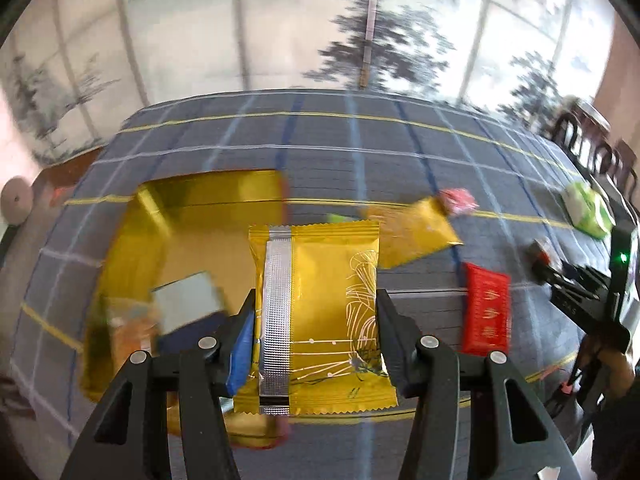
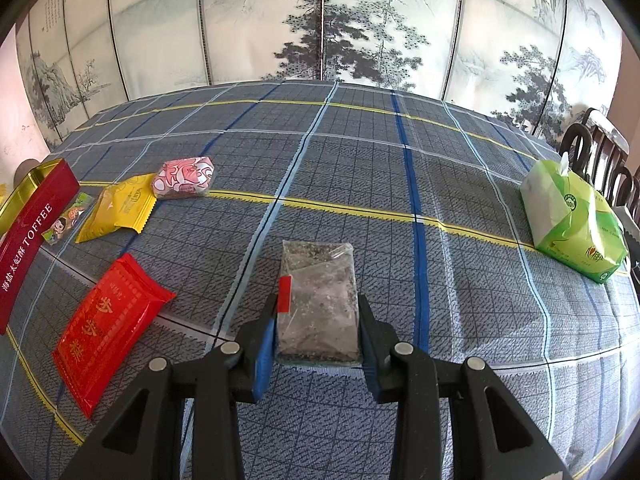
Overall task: Organize snacks
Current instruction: 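Grasp the yellow cake pack with the left tool and lift it, then lower the yellow cake pack into the gold tin and open the left tool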
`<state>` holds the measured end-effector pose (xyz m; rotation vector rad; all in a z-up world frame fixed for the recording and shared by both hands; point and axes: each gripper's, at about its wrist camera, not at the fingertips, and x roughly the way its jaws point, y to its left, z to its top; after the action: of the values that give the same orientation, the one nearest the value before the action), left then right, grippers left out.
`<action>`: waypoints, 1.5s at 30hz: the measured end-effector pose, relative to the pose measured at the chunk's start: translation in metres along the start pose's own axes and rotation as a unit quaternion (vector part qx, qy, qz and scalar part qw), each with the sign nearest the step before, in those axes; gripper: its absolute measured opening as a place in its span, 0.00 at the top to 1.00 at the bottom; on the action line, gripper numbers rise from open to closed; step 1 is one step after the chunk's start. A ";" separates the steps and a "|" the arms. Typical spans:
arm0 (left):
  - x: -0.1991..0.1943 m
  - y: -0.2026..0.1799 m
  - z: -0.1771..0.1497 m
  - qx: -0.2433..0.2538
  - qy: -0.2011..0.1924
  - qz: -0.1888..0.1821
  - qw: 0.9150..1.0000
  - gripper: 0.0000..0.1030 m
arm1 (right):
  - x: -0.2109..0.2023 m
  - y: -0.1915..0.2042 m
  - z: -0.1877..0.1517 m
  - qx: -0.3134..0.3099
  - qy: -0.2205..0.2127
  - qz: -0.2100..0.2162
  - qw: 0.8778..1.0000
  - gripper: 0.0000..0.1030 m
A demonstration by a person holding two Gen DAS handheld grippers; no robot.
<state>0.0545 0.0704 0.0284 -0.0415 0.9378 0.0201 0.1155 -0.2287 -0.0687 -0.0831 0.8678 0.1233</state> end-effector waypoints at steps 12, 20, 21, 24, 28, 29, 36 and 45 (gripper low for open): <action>-0.003 0.080 -0.027 -0.075 0.017 0.060 0.995 0.52 | -0.001 0.001 0.000 0.000 0.000 -0.001 1.000 0.65; 0.009 0.102 -0.037 -0.087 0.032 0.072 0.993 0.52 | -0.001 0.001 0.000 -0.002 0.000 -0.002 1.000 0.65; 0.010 0.104 -0.038 -0.089 0.032 0.075 0.993 0.52 | -0.001 0.001 -0.001 -0.001 0.000 -0.002 1.000 0.65; 0.012 0.109 -0.040 -0.091 0.032 0.081 0.992 0.52 | -0.001 0.000 -0.001 -0.001 0.000 -0.002 1.000 0.65; 0.015 0.114 -0.042 -0.091 0.031 0.086 0.992 0.52 | -0.001 0.000 -0.001 -0.002 0.000 -0.003 1.000 0.65; 0.016 0.115 -0.042 -0.092 0.031 0.088 0.991 0.52 | -0.001 0.001 -0.001 -0.002 0.000 -0.003 1.000 0.64; 0.025 0.119 -0.044 -0.085 0.035 0.107 0.990 0.52 | -0.002 0.000 -0.001 -0.002 0.000 -0.004 1.000 0.64; 0.026 0.117 -0.045 -0.068 0.037 0.120 0.990 0.48 | -0.002 -0.001 -0.001 -0.001 0.000 -0.004 1.000 0.64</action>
<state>0.0294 0.1851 -0.0219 -0.0567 1.0106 0.3067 0.1135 -0.2298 -0.0682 -0.0892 0.8665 0.1162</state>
